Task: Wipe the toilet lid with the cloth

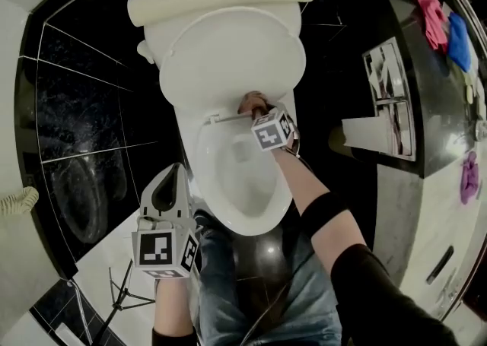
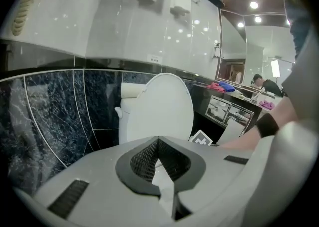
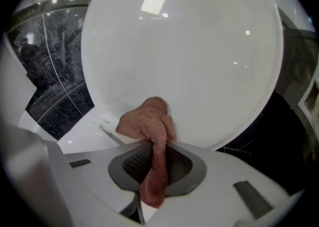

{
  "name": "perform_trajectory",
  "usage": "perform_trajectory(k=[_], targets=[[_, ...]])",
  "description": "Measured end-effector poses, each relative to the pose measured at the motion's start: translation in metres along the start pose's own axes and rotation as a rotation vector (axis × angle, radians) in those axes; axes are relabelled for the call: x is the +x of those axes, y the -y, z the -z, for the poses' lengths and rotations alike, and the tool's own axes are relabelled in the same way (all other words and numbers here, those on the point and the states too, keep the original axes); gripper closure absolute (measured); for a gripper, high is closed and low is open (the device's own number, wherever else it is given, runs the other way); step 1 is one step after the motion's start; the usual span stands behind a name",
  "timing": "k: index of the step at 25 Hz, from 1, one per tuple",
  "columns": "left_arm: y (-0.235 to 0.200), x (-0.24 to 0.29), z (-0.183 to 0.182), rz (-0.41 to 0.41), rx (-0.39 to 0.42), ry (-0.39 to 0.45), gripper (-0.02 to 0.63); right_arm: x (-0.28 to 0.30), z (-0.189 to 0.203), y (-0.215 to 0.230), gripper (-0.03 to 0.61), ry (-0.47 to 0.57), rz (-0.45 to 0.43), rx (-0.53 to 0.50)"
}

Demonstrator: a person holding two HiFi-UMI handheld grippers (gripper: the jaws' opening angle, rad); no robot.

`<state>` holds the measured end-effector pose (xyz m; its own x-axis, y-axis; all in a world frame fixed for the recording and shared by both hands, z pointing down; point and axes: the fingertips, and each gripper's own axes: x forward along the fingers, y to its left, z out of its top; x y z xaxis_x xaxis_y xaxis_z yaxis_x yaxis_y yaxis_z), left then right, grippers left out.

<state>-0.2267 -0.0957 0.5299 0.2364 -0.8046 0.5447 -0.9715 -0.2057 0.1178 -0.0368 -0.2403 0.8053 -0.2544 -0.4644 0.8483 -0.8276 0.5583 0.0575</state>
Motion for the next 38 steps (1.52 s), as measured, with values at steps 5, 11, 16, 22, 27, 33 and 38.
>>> perform_trajectory(k=[5,11,16,22,27,33,38], targets=[[0.017,0.000,-0.024,0.027,-0.008,-0.015,0.612,-0.092,-0.087,-0.021,0.506,0.217,-0.043,-0.074],[0.028,-0.006,-0.062,0.044,-0.039,0.002,0.612,-0.212,-0.218,-0.009,0.506,0.469,-0.001,-0.203],[0.024,-0.009,-0.079,0.041,-0.057,0.019,0.612,-0.240,-0.276,-0.006,0.505,0.548,0.031,-0.280],[0.022,-0.008,-0.084,0.040,-0.047,0.044,0.612,-0.226,-0.274,0.021,0.506,0.532,0.061,-0.188],[0.027,-0.001,-0.075,0.040,-0.051,0.029,0.612,-0.215,-0.242,0.051,0.506,0.484,0.105,-0.084],[0.038,0.010,-0.067,0.054,-0.042,0.003,0.612,-0.193,-0.195,0.081,0.506,0.412,0.137,0.003],[0.041,0.016,-0.060,0.054,-0.031,0.000,0.612,-0.161,-0.147,0.096,0.506,0.338,0.140,0.092]])
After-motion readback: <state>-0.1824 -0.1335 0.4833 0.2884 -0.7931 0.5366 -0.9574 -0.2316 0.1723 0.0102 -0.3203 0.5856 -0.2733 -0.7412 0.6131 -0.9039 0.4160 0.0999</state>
